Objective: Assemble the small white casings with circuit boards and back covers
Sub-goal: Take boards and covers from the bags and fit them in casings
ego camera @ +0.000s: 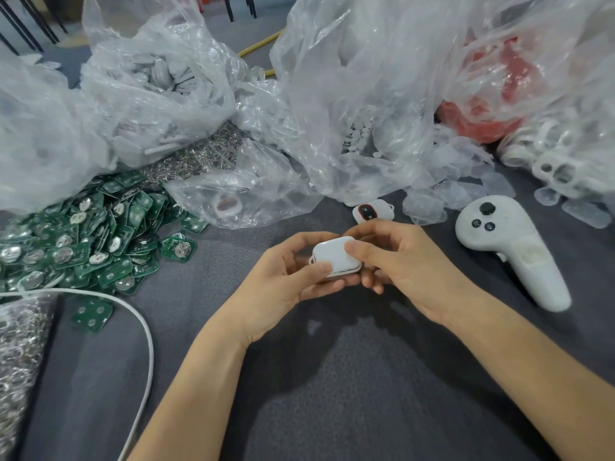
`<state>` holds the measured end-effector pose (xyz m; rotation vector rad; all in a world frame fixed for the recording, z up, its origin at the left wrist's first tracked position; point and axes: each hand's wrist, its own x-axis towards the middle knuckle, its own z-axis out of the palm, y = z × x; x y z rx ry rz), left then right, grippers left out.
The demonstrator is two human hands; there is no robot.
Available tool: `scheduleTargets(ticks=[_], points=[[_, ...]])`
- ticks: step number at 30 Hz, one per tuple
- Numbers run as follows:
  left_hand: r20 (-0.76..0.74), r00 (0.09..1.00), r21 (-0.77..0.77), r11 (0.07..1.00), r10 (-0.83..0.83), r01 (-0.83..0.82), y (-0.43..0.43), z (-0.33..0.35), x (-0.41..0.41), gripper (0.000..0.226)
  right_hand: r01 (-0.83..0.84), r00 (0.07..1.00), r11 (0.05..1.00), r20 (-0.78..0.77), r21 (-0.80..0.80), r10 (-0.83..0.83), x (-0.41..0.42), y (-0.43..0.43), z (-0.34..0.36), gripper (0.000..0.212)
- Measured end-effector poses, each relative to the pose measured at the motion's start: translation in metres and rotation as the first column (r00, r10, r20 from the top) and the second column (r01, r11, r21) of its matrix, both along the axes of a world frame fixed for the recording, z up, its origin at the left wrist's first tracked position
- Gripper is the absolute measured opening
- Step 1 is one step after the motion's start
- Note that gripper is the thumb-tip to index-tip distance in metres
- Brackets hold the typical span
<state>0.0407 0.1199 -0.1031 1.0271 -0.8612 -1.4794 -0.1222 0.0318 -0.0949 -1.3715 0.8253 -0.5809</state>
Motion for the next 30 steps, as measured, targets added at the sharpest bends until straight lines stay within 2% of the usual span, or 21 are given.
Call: scheduleTargets(ticks=[6,10,14,19,23,30], points=[[0.013,0.999,-0.021,0.999,0.047,-0.047,-0.001,-0.003,0.0,0.032,-0.053,0.998,0.998,-0.028,0.021,0.054,0.0,0.003,-0.001,0.019],[0.014,0.998,-0.018,0.998,0.058,-0.057,-0.001,-0.003,0.0,0.03,-0.063,0.997,0.997,-0.043,-0.044,0.062,0.003,0.006,-0.003,0.02],[0.148,0.981,-0.042,0.992,0.122,-0.117,-0.003,-0.003,-0.007,0.027,-0.038,0.998,0.994,-0.048,-0.1,0.033,0.002,0.005,-0.002,0.017],[0.24,0.957,-0.075,0.986,0.162,-0.148,-0.005,-0.003,-0.013,0.036,-0.092,0.996,0.988,-0.004,-0.12,0.093,0.0,0.005,0.001,0.015],[0.313,0.93,-0.129,0.979,0.192,-0.159,-0.006,-0.004,-0.016,0.033,-0.118,0.991,0.992,0.052,-0.037,0.12,0.001,0.009,0.001,0.018],[0.329,0.925,-0.161,0.976,0.192,-0.145,-0.005,-0.006,-0.013,0.029,-0.12,0.99,0.99,0.06,-0.078,0.125,0.001,0.012,-0.001,0.015]])
